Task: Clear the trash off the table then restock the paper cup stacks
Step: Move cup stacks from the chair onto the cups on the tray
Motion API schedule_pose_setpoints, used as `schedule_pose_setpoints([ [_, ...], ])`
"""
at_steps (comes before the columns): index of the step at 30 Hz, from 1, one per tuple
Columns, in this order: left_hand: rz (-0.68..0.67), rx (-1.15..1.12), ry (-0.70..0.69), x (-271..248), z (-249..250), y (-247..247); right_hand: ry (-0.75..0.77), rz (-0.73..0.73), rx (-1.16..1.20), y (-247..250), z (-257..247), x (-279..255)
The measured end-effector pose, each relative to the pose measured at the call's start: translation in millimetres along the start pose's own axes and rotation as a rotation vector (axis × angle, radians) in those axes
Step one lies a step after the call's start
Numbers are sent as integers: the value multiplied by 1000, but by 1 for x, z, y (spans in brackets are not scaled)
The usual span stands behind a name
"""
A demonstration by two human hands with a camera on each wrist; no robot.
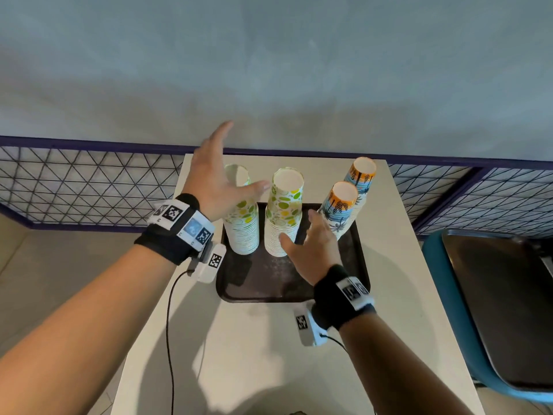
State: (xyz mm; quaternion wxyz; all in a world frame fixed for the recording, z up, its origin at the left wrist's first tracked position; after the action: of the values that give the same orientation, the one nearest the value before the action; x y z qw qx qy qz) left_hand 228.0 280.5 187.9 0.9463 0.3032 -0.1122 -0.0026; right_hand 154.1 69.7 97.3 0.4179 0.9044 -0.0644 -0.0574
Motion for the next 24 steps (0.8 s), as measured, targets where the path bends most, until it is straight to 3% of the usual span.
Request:
schedule_pose_setpoints([
  [3,4,68,-207,1,35,-4,111,233,31,32,13,-23],
  [7,-203,220,-300,12,58,-33,207,525,-65,73,25,-6],
  [9,-351,365,-233,18,60,-52,209,470,-142,85,26,13],
  [12,-516,581,-114,24,52,-81,122,136,-130,83,30,38],
  [15,-532,620,-44,26,43,-97,116,-27,-167,73,34,50],
  [24,-500,576,-79,21,39,-106,144,21,-160,61,39,61],
])
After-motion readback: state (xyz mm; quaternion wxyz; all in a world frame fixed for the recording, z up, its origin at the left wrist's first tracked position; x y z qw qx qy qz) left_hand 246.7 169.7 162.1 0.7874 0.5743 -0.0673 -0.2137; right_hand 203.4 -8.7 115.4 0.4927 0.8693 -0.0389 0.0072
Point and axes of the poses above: each hand's wrist, its own x-axis towards the middle knuckle, its own y-axis out of the back of the hand, z = x × y, the point moved 1 cm from there along x, towards the middle knuckle, and after that the axes turned 7 degrees about -x, right-handed, at the moved point
